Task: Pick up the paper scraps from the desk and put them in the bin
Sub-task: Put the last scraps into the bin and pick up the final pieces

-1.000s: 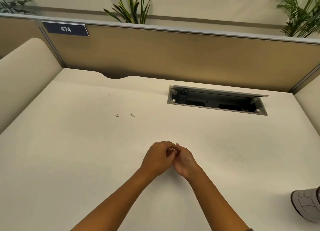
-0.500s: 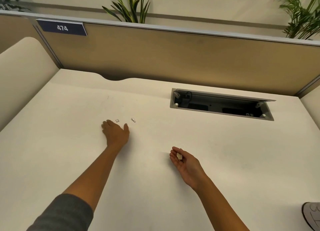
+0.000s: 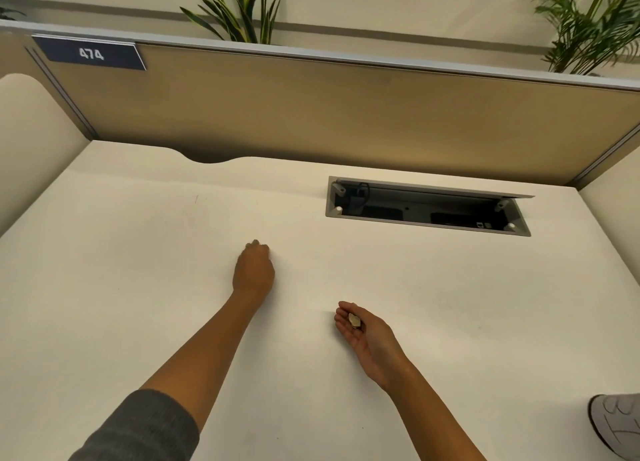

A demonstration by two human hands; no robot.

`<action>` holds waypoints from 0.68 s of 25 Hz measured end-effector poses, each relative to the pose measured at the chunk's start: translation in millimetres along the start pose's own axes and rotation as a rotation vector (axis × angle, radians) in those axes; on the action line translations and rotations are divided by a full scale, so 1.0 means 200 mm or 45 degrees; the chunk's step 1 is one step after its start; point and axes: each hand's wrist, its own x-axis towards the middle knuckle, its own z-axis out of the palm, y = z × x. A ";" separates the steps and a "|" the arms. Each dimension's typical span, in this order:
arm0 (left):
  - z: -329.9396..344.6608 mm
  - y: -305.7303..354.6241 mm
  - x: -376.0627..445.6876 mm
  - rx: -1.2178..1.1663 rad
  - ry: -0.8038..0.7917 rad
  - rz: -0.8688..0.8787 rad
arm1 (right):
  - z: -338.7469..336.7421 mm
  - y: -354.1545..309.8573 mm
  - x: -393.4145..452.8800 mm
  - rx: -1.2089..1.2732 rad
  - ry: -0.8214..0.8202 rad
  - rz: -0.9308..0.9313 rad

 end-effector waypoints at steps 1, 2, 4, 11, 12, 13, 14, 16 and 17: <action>0.00 0.01 -0.03 -0.010 0.014 0.006 | 0.00 0.01 0.00 0.005 -0.006 0.001; 0.00 0.01 -0.05 -0.002 0.008 0.007 | -0.01 0.02 -0.01 0.011 -0.009 0.003; -0.01 0.02 -0.10 0.064 -0.027 0.027 | -0.02 0.03 -0.03 0.020 -0.015 0.013; -0.05 0.12 -0.29 -0.123 -0.119 0.013 | -0.09 0.06 -0.13 0.094 -0.011 0.061; -0.05 0.16 -0.34 -0.202 -0.122 0.012 | -0.10 0.05 -0.14 0.114 -0.007 0.071; -0.05 0.21 -0.40 -0.280 -0.137 0.016 | -0.11 0.05 -0.15 0.139 0.000 0.081; -0.04 0.27 -0.47 -0.341 -0.168 0.036 | -0.12 0.05 -0.16 0.170 0.008 0.090; -0.03 0.39 -0.63 -0.410 -0.261 0.122 | -0.14 0.04 -0.19 0.263 0.012 0.102; -0.03 0.45 -0.70 -0.447 -0.313 0.172 | -0.15 0.03 -0.20 0.318 0.004 0.106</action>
